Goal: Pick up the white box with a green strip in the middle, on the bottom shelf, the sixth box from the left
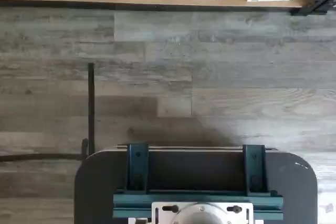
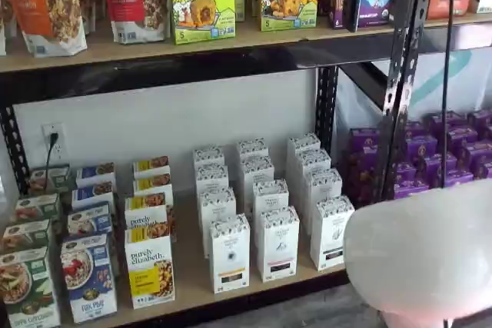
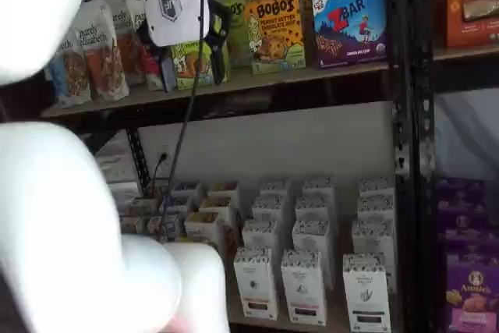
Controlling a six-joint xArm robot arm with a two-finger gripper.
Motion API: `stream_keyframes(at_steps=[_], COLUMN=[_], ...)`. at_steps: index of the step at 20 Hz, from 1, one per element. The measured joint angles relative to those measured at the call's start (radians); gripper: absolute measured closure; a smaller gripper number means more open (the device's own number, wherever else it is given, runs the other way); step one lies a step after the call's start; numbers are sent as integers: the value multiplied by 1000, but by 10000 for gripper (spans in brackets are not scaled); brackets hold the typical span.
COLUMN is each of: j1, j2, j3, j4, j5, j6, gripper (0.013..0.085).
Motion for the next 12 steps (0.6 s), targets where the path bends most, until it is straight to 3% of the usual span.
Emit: stream_keyframes(at_steps=[2, 9, 12], j1=[35, 54, 40], j2=[-1, -7, -24], j3=[1, 27, 83], j4=[-38, -79, -86], j5=[-3, -29, -78], j6=[17, 23, 10], gripper=[130, 130, 130])
